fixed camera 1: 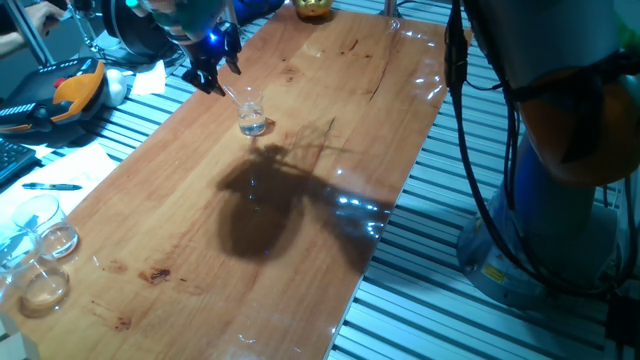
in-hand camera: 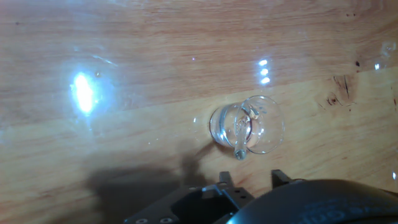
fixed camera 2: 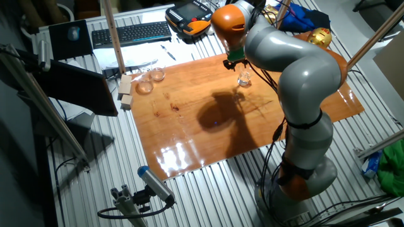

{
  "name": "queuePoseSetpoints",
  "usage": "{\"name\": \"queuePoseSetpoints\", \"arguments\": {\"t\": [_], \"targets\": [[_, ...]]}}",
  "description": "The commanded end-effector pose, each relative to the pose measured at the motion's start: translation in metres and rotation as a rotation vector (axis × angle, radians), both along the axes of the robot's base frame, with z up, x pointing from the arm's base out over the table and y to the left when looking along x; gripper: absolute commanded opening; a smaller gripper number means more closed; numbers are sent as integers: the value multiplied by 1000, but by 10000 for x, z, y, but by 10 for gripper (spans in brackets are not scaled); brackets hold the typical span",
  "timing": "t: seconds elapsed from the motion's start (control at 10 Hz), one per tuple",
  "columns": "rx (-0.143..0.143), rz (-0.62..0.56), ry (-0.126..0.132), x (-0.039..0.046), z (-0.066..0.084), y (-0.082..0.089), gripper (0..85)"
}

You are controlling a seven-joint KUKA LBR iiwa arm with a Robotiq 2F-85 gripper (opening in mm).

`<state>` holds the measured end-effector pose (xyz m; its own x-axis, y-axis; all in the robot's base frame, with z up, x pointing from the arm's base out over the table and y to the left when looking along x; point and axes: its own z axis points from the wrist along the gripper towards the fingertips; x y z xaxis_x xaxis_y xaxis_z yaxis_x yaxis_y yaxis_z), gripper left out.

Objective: Stir the beaker with a glass rod

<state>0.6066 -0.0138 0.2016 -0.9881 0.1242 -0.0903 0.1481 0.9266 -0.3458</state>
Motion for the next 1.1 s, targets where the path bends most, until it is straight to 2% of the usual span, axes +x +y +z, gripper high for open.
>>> {"name": "queuePoseSetpoints", "arguments": {"t": [0.0,0.8,1.0], "targets": [[1,0,0,8,-18,-7,510],[-7,7,-7,44,-203,-100,510],[-17,-11,5,64,-210,-99,510]]}}
